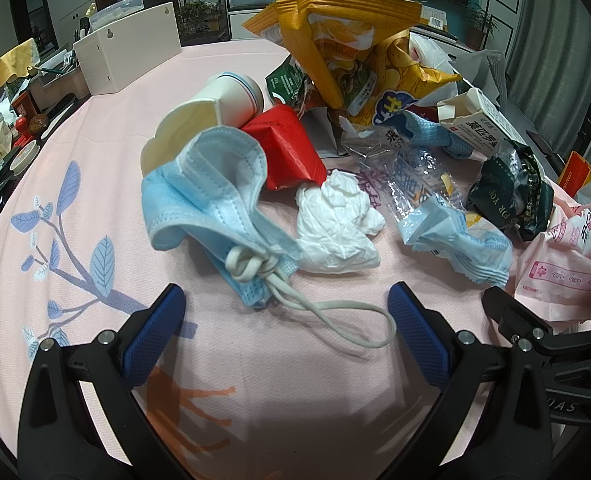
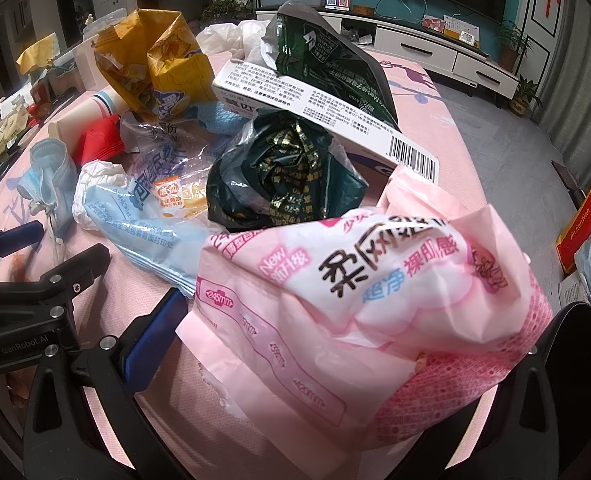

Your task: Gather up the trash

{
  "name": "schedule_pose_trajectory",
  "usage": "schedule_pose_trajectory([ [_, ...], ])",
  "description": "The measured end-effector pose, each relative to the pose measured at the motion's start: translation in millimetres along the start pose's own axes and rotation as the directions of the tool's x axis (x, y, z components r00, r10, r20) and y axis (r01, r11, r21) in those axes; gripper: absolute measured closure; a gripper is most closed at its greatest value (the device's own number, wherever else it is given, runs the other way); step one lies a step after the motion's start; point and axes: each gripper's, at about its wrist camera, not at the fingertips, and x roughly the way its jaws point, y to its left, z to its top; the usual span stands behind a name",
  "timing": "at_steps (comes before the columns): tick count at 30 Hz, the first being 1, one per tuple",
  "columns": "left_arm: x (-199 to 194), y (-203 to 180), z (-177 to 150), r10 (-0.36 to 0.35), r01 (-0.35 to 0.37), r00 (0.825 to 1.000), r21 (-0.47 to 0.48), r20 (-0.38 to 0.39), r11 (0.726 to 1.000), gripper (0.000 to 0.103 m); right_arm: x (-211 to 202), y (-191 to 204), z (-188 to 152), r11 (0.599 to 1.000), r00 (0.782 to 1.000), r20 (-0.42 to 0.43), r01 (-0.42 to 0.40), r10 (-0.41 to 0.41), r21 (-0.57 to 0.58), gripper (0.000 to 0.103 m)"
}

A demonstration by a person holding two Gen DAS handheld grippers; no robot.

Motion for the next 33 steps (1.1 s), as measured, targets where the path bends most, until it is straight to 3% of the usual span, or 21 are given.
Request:
schedule_pose_trajectory([
  [21,0,0,-1,0.007,-0.007,1.000,-0.009,-0.002,1.000,0.002,3,0,1,1.000,1.000,0.000,0.000,0.000,0.000,0.002],
  [28,-8,8,0,0.011,-0.012,0.998,-0.015,-0.062,1.000,0.003,4,0,1,1.000,1.000,0.000,0.006,-0.006,0.007,0.002],
  [33,-32,14,0,-0.031,0.031,0.999,-0.021,-0.011,0.999,0.003,1,-1,1,0.999,1.000,-0.004,0.019,-0.019,0.031,0.002],
])
